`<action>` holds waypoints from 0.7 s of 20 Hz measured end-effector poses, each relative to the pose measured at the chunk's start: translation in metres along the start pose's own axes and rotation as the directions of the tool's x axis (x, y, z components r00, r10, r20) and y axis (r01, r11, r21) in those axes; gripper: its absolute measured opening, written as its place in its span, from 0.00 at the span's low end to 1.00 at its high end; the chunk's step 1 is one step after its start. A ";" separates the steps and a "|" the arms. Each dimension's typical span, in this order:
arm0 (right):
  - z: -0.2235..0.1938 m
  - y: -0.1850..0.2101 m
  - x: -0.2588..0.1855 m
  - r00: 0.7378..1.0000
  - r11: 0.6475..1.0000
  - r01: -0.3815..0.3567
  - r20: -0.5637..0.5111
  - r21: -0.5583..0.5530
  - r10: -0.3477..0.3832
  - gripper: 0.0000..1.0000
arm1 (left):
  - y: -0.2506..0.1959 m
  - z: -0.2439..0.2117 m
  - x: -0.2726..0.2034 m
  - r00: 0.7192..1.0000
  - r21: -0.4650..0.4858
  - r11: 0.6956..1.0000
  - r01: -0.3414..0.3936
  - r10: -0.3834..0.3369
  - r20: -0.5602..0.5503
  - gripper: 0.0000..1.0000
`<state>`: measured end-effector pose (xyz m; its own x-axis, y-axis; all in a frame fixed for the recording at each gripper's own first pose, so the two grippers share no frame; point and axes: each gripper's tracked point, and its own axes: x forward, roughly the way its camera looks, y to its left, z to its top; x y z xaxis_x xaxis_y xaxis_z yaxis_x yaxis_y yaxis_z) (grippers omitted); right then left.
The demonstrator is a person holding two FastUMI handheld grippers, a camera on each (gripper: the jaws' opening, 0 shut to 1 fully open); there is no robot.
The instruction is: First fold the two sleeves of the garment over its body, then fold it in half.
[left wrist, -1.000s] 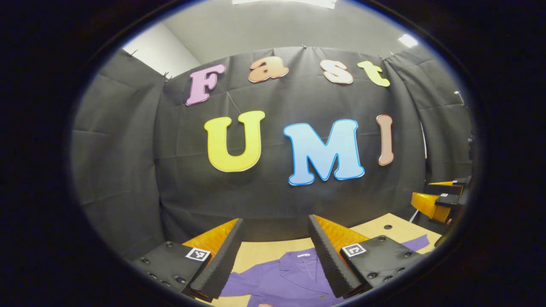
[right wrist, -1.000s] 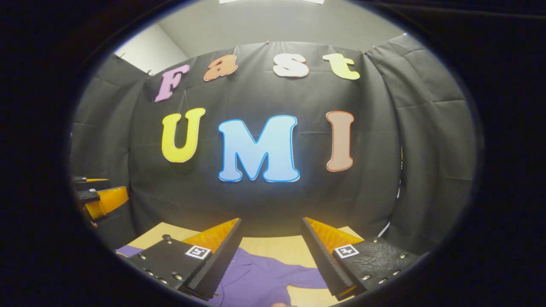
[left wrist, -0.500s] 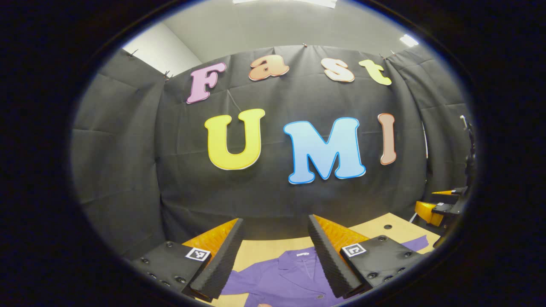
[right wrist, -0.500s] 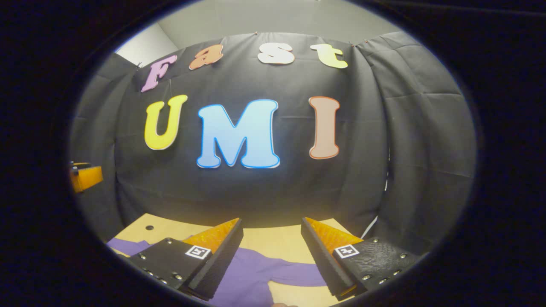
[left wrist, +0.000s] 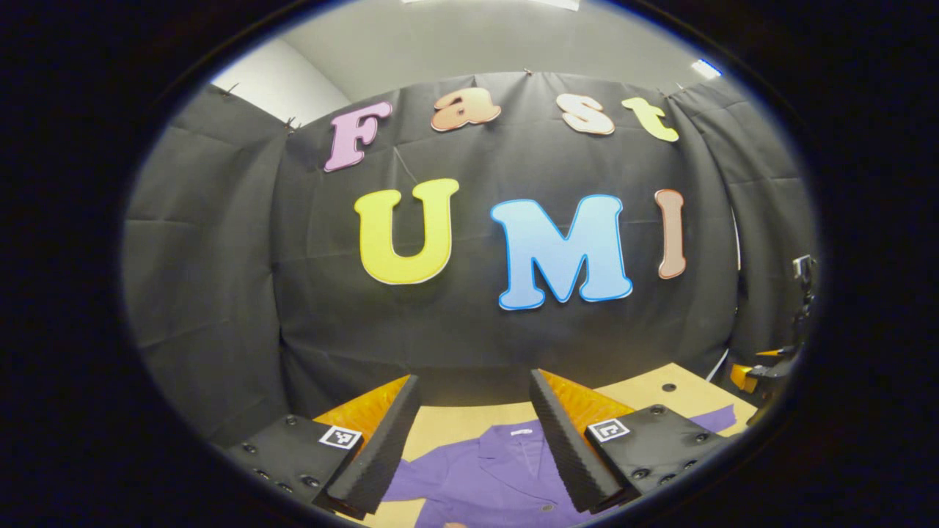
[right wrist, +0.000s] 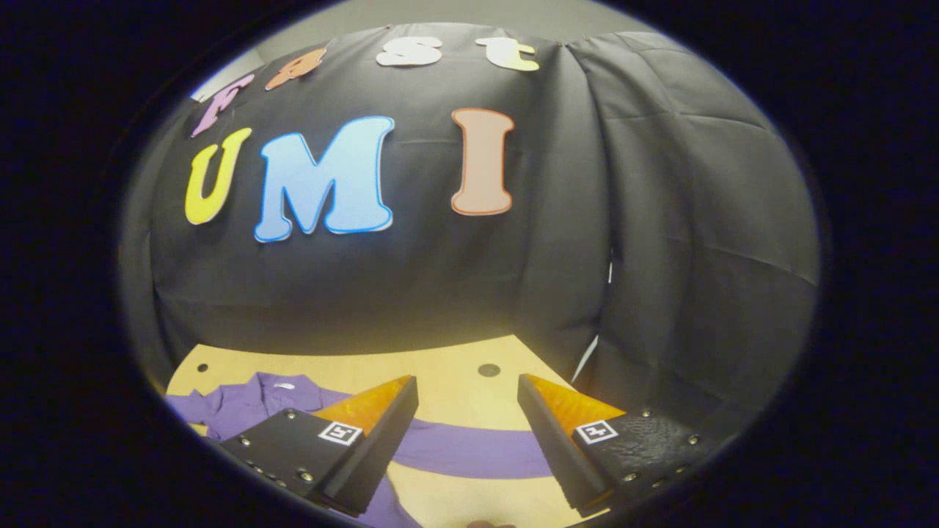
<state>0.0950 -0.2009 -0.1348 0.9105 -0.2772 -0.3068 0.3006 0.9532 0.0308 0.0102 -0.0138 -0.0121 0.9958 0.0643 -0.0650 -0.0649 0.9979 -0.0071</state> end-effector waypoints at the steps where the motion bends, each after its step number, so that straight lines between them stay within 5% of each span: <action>1: -0.010 -0.009 0.004 1.000 1.000 0.012 -0.015 0.001 -0.012 0.90 | -0.001 -0.001 0.000 1.000 -0.004 1.000 -0.004 0.004 -0.004 0.96; 14: -0.133 -0.080 0.071 0.964 0.992 0.112 -0.234 -0.063 -0.124 0.91 | 0.000 -0.002 -0.009 0.998 0.023 0.998 -0.058 0.059 -0.034 1.00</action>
<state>0.0974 -0.2806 -0.2855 0.7744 -0.3574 -0.5220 0.3826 0.9217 -0.0635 0.0011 -0.0140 -0.0136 0.9875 0.1227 -0.0993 -0.1213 0.9924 0.0200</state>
